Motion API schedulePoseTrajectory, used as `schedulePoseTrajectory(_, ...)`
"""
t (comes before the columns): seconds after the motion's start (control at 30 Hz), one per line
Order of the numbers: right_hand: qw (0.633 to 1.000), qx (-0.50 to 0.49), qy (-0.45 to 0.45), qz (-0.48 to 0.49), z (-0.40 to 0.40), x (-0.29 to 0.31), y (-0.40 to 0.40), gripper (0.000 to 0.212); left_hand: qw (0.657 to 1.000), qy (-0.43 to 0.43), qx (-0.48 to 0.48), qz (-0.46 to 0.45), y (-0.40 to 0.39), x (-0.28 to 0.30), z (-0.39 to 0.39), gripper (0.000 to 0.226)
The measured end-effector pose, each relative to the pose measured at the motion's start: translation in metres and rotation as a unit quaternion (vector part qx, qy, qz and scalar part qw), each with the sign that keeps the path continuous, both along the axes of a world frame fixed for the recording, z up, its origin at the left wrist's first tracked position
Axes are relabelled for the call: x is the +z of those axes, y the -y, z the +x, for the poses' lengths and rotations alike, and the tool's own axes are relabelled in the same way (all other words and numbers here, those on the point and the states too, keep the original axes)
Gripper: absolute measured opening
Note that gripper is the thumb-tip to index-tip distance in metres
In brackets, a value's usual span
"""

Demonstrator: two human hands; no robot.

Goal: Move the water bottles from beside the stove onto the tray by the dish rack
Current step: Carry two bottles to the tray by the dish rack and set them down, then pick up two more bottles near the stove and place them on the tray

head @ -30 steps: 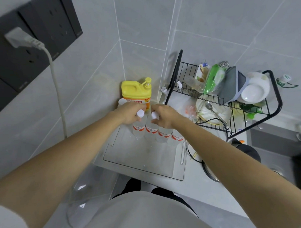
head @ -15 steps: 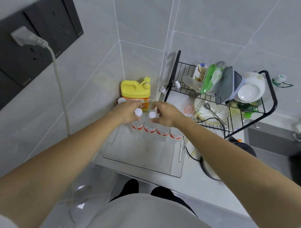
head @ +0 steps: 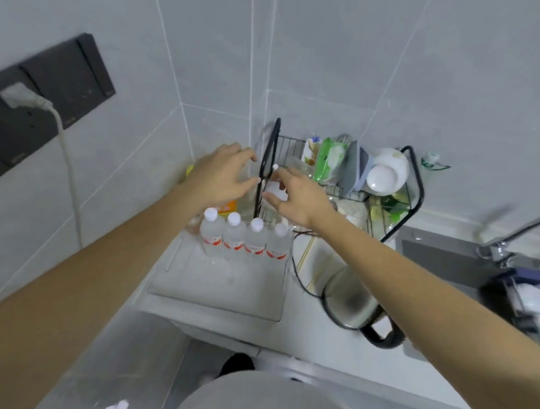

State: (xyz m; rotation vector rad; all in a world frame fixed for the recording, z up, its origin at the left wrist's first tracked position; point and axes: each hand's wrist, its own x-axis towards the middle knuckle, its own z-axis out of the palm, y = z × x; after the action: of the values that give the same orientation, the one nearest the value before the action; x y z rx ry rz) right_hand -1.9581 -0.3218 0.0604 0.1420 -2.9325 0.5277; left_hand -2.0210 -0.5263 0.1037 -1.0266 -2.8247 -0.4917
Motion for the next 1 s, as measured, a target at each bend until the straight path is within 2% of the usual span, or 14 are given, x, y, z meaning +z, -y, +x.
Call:
schedulePoseTrajectory(0.13,0.996,-0.069,-0.063,0.003,0.039,0.037,-0.039,0.048,0.995,-0.048,-0.074,0.036,-0.061,0.027,0.017,0.052)
schedulePoseTrajectory(0.27,0.979,-0.188,-0.079,0.003,0.105,0.062,-0.092,0.052,0.985,-0.042,-0.164,0.043,-0.14,0.037,0.043,0.064)
schedulePoseTrajectory(0.47,0.914,-0.398,-0.076,0.031,0.256,0.073,-0.161,0.054,0.948,-0.057,-0.312,0.026,-0.26,0.045,0.134,0.065)
schedulePoseTrajectory(0.57,0.867,-0.487,-0.08,0.066,0.349,0.075,-0.182,0.05,0.92,-0.074,-0.384,0.019,-0.31,0.049,0.206,0.07)
schedulePoseTrajectory(0.73,0.764,-0.633,-0.066,0.105,0.517,0.075,-0.191,0.053,0.863,-0.093,-0.497,0.013,-0.373,0.048,0.352,0.066)
schedulePoseTrajectory(1.0,0.614,-0.78,-0.051,0.111,0.793,0.07,-0.17,0.055,0.741,-0.108,-0.661,0.045,-0.455,0.043,0.641,0.064)
